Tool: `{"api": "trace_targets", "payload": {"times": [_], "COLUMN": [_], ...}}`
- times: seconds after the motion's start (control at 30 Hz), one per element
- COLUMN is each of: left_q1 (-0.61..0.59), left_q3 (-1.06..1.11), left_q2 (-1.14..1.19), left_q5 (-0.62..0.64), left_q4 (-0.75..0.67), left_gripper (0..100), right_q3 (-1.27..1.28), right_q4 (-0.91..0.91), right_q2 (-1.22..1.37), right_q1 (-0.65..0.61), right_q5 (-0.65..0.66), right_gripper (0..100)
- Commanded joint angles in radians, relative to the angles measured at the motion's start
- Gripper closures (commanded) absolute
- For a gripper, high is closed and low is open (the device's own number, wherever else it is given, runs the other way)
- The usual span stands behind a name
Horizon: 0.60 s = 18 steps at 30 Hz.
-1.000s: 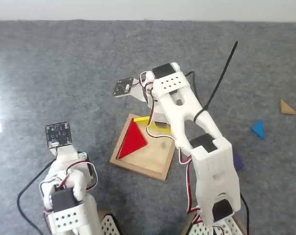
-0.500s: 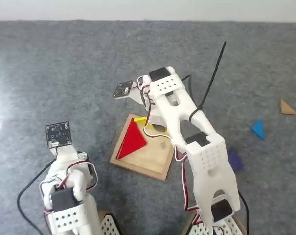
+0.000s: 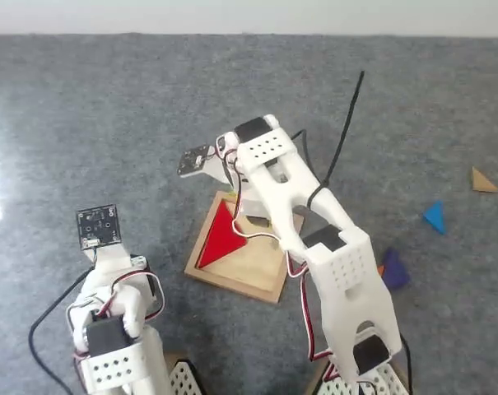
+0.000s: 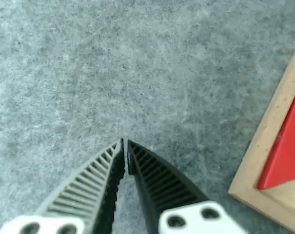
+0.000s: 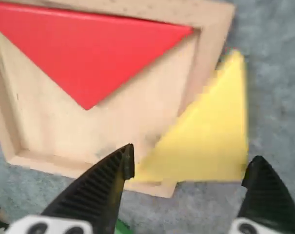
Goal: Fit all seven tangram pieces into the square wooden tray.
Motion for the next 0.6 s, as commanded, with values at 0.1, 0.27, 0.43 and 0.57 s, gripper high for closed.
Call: {"api": "trace_targets", "payload": {"times": [0.1, 0.27, 0.43, 0.57], "left_q1": [-0.002, -0.002, -0.002, -0.003], "left_q3": [-0.007, -0.007, -0.007, -0.007], "left_q2": [-0.017, -0.017, -0.017, -0.017], "left_q5": [-0.005, -0.005, -0.005, -0.005], "left_q4": [0.008, 0.008, 0.008, 0.008], "left_gripper": [99, 99, 99, 99], "right_q3": [-0.138, -0.038, -0.034, -0.146], "right_q4": [0.099, 0.097, 0.082, 0.021], "right_q2": [-0.081, -0.139, -0.188, -0.213], "right_q1": [0.010, -0.027, 0.005, 0.113], "right_q5": [-0.011, -0.009, -0.011, -0.160], "right_gripper": [64.7, 64.7, 64.8, 64.8]}}
